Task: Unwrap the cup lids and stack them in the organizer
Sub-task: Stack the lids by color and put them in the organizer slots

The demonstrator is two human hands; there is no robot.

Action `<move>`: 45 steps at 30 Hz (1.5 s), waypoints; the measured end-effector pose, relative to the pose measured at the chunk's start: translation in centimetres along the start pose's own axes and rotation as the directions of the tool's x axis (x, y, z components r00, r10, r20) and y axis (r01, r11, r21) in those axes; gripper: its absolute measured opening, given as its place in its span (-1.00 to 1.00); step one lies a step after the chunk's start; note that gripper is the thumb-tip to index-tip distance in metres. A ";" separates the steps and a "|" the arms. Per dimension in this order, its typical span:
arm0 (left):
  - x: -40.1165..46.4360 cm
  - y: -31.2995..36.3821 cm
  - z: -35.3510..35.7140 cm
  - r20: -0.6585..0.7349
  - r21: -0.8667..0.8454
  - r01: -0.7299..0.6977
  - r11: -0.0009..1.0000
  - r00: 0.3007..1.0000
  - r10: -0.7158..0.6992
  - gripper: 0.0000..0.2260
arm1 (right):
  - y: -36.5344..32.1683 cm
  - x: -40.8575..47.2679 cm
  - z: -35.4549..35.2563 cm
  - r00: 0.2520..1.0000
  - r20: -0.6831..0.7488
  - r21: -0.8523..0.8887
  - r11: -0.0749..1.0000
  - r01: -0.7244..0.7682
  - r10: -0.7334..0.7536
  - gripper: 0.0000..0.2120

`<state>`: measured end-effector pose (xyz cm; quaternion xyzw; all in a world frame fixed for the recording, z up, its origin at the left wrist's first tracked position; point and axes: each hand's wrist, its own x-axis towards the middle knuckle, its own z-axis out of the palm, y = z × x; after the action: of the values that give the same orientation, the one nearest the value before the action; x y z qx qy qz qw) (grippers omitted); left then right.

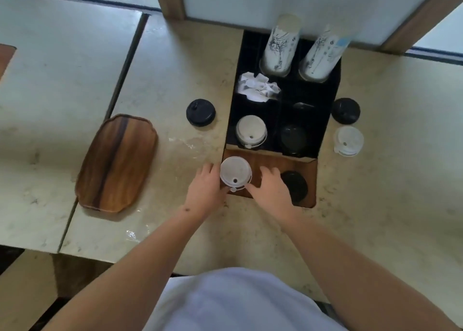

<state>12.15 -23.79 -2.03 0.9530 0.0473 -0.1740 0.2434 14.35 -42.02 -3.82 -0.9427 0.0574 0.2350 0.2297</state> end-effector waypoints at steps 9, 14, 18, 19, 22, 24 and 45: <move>1.9 2.4 1.2 -0.039 -0.052 0.194 0.980 0.980 -0.196 -0.76 | -1.8 0.5 0.5 0.995 -0.074 -0.062 0.996 0.068 -0.072 -0.67; 1.9 3.0 1.3 0.002 -0.256 0.291 0.922 0.954 -0.301 -0.78 | -2.1 0.8 0.8 0.997 -0.074 0.046 0.999 0.013 -0.009 -0.69; 2.2 3.8 1.0 0.061 -0.523 0.425 0.739 0.883 -0.465 -0.86 | -2.8 1.4 0.7 0.996 -0.053 0.147 0.987 -0.067 0.076 -0.69; 2.4 4.1 0.9 0.104 -0.629 0.469 0.621 0.841 -0.530 -0.88 | -3.0 1.5 0.7 0.992 -0.051 0.190 0.976 -0.107 0.119 -0.69; 2.7 4.8 0.8 0.217 -0.801 0.512 0.309 0.730 -0.649 -0.89 | -3.8 1.4 0.8 0.973 -0.025 0.352 0.912 -0.208 0.232 -0.66; 2.8 5.3 0.9 0.256 -0.831 0.509 0.223 0.707 -0.659 -0.86 | -4.2 1.2 0.9 0.967 -0.003 0.439 0.869 -0.229 0.256 -0.62; 3.1 4.3 0.0 0.488 -0.852 0.519 -0.064 0.745 -0.456 -0.66 | 0.7 0.9 -4.3 0.863 0.475 0.877 -0.005 -0.481 0.172 -0.70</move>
<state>15.78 -27.53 -1.25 0.4755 0.4767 -0.1993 0.7120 16.82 -44.60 -1.18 -0.4617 0.3918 0.2881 0.7418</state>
